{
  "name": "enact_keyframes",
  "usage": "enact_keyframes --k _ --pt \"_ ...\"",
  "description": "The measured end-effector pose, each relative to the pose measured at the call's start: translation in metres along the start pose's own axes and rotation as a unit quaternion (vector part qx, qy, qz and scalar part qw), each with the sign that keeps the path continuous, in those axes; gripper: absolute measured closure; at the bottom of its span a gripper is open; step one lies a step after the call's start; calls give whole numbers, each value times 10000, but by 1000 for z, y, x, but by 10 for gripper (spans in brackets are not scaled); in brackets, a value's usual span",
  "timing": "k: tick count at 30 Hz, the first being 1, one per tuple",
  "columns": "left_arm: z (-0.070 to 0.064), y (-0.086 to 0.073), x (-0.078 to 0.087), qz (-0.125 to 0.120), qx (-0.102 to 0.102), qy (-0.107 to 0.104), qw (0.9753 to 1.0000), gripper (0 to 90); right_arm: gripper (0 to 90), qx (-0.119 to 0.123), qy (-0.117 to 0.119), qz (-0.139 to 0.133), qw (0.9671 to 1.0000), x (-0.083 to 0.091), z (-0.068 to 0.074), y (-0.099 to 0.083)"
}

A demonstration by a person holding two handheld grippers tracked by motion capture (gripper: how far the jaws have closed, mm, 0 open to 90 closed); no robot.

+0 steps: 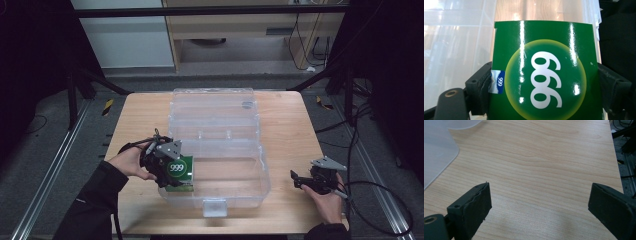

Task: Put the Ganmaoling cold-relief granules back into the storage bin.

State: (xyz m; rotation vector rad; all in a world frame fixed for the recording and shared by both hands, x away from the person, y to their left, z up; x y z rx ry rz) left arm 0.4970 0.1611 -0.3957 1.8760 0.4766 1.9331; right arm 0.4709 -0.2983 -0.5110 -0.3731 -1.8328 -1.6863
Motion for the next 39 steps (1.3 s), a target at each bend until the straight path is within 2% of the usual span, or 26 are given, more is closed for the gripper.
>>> enact_keyframes --k 17,24,32,39 --pt "-6 -10 -16 53 28 -56 10000 152 50 -5 7 15 10000 0 1 0" --pt "-6 -11 -17 30 45 -51 10000 150 49 20 12 30 10000 -1 1 0" --pt "-5 -11 -24 179 70 -91 9998 143 47 33 24 30 10000 -1 1 0" --pt "-4 -12 -21 115 127 -31 9998 133 45 34 25 29 10000 -1 1 0"
Point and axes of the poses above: each handheld gripper's, and its own axes: x roughly backward along the jaws, y roughly out of its top, z roughly to its left, the point moved 3 cm from there along -x, roughly forward along the jaws, and after that the axes turned 2 degrees about -x, right-handed, at the moved point
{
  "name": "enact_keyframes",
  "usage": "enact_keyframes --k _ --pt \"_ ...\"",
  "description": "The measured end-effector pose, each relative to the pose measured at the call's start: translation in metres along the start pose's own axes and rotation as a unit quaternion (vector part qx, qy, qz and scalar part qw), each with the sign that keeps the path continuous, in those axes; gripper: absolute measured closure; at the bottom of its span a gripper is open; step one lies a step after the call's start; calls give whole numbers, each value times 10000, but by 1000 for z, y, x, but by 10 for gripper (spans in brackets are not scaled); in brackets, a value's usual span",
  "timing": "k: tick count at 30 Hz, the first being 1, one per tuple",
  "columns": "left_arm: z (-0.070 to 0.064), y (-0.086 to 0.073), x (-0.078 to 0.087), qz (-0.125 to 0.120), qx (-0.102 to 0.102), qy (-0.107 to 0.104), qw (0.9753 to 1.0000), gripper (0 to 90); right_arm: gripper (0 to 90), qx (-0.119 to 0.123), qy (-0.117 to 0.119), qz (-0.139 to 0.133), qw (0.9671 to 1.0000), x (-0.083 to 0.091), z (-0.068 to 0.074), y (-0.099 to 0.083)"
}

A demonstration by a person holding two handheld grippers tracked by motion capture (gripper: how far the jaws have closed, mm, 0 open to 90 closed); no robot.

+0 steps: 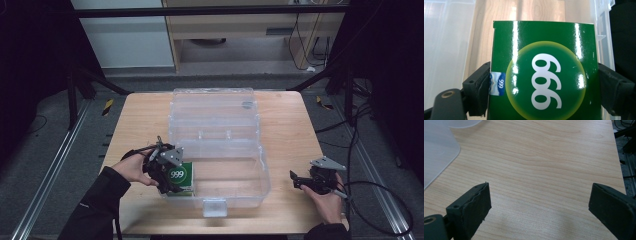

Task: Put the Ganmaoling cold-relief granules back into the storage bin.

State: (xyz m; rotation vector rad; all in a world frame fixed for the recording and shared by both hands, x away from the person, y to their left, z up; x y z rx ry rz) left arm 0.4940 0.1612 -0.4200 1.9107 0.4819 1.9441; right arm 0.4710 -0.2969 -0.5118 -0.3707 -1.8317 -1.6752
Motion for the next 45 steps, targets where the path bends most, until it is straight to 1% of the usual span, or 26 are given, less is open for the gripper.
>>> enact_keyframes --k 7,9,11,12,17,18,20,23,26,27,28,29,31,32,34,35,36,38,39,41,44,45 --pt "0 2 6 19 13 37 10000 131 41 0 2 7 10000 0 0 0" --pt "0 4 12 -151 33 63 9999 129 40 -8 5 11 10000 0 0 0" --pt "0 7 21 -332 9 161 9993 130 39 -10 3 13 10000 0 0 0" --pt "0 8 25 -356 -24 217 9991 132 38 -17 2 14 10000 0 0 0" --pt "-3 9 41 -460 -43 448 9979 140 39 -22 -16 -10 10000 1 0 1" --pt "-4 9 47 -495 -54 519 9974 144 39 -32 -12 -11 10000 1 0 1" --pt "-5 7 55 -620 9 632 9961 160 40 -32 -16 -16 10000 1 0 1" --pt "-7 1 68 -723 108 859 9936 187 40 -31 -23 -24 10000 1 -1 1" --pt "-7 -9 78 -738 259 1157 9902 212 41 -50 -24 -28 10000 2 0 1" --pt "-8 -12 81 -743 307 1194 9896 217 41 -51 -26 -33 10000 2 0 1" --pt "-9 -15 82 -794 397 1245 9882 223 41 -53 -29 -34 10000 2 0 1" --pt "-9 -19 85 -797 437 1295 9874 226 41 -54 -33 -33 10000 2 -1 1" --pt "-10 -25 88 -864 576 1438 9841 242 42 -49 -35 -33 10000 2 -1 1" --pt "-11 -30 89 -945 681 1479 9821 247 42 -48 -39 -36 10000 3 -1 1" --pt "-11 -37 91 -1019 826 1569 9789 254 42 -61 -44 -38 10000 3 -1 1" --pt "-11 -43 91 -1078 974 1615 9761 254 42 -67 -43 -38 10000 3 -1 1" --pt "-11 -47 92 -1067 1031 1670 9747 260 42 -67 -46 -36 10000 3 -1 1" --pt "-9 -57 91 -1102 1257 1861 9682 264 42 -73 -41 -33 10000 3 -1 1" --pt "-8 -62 91 -1111 1380 1920 9653 270 42 -69 -45 -34 10000 3 -1 1" --pt "-6 -72 88 -1178 1625 2027 9585 273 42 -71 -48 -38 10000 3 -1 1" --pt "-3 -87 82 -1262 1988 2203 9466 274 41 -72 -52 -38 10000 3 -1 1" --pt "-1 -91 80 -1319 2114 2253 9419 274 40 -57 -64 -44 10000 3 -1 1"
Point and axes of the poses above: each handheld gripper's, and its own axes: x roughly backward along the jaws, y roughly out of its top, z roughly to its left, the point moved 3 cm from there along -x, roughly forward along the jaws, and after that the axes turned 2 degrees about -x, right-handed, at the moved point
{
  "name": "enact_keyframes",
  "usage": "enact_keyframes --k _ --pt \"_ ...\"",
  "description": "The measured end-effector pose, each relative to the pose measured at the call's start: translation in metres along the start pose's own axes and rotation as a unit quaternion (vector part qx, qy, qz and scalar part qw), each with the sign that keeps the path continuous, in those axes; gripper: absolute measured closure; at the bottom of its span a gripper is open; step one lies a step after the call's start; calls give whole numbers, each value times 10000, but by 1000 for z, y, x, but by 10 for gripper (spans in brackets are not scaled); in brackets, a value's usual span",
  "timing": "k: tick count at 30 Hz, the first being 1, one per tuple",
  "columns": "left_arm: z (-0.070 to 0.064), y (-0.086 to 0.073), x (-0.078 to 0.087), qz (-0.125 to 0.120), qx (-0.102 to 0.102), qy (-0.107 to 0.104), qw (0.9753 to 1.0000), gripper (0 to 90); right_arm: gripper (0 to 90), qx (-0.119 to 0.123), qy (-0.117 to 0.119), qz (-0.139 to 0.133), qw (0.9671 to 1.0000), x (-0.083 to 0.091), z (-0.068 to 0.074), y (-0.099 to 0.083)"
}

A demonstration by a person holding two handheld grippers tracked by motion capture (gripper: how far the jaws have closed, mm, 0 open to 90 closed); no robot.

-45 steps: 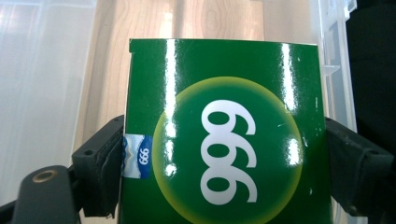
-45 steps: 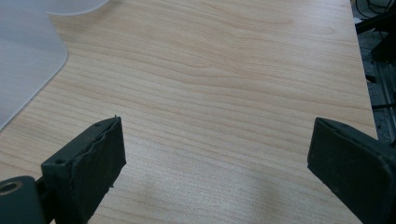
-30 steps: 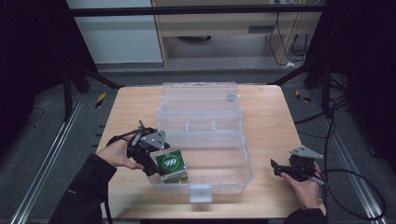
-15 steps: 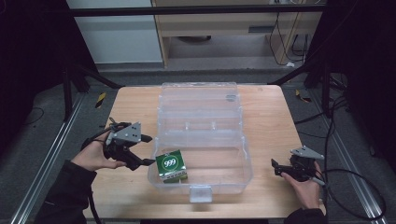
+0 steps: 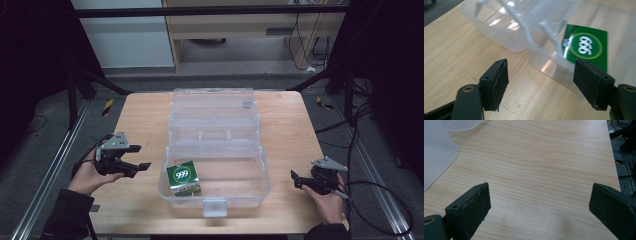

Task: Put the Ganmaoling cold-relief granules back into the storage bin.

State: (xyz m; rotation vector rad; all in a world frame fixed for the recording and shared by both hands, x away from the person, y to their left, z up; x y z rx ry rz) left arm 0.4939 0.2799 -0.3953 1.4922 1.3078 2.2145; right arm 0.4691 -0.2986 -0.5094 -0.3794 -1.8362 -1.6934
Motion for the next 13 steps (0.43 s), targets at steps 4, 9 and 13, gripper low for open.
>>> enact_keyframes --k 4,9,13 --pt "7 -19 -12 -51 536 243 9983 270 40 -14 0 -20 10000 0 -1 0" --pt "15 -42 -27 31 1092 672 9917 271 39 -9 -14 -32 10000 1 -1 0" --pt "20 -57 -38 112 1482 1056 9832 273 39 -32 -16 -21 10000 1 -1 0"
Point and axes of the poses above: each handheld gripper's, and its own axes: x roughly backward along the jaws, y roughly out of its top, z roughly to its left, the point moved 3 cm from there along -x, roughly forward along the jaws, and after that the axes turned 2 degrees about -x, right-handed, at the moved point
